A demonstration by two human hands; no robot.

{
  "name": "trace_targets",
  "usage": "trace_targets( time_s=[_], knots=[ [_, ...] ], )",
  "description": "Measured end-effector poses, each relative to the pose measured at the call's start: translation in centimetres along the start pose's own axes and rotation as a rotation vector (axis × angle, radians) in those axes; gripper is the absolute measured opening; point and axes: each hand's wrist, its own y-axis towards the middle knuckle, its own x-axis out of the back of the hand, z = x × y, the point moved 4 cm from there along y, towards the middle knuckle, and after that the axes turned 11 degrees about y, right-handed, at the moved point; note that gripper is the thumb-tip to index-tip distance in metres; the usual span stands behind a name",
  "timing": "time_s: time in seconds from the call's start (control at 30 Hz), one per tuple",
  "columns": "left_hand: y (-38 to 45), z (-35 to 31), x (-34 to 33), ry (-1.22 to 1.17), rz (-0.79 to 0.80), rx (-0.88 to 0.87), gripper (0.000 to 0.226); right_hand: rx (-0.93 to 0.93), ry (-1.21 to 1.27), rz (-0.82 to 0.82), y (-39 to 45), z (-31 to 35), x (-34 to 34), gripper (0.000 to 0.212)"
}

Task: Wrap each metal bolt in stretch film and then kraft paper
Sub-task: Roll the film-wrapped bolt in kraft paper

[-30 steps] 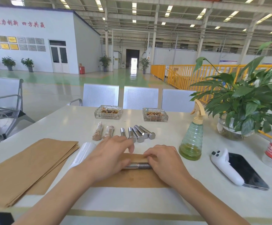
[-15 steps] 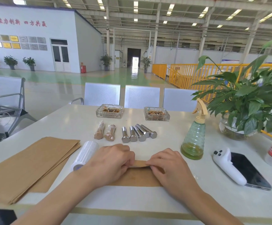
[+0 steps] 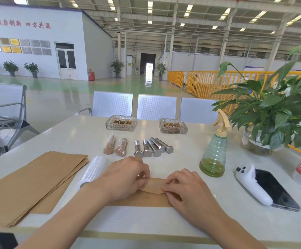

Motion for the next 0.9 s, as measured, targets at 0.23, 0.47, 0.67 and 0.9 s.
trace_targets(
  time_s=[0.23, 0.47, 0.67, 0.9],
  knots=[
    [-0.2, -0.2, -0.7, 0.046, 0.028, -0.011, 0.022, -0.132, 0.127, -0.040, 1.2, -0.4, 0.5, 0.019],
    [0.0, -0.6, -0.7, 0.095, 0.000, -0.048, 0.023, -0.150, 0.030, 0.246, 4.7, -0.1, -0.5, 0.031],
    [-0.3, -0.9, -0.5, 0.131, -0.032, -0.070, 0.024, -0.082, 0.004, 0.323, 5.3, 0.2, -0.5, 0.023],
    [-0.6, -1.7, -0.1, 0.007, 0.026, -0.196, 0.038, -0.020, -0.012, 0.328, 5.4, 0.8, -0.4, 0.007]
  ],
)
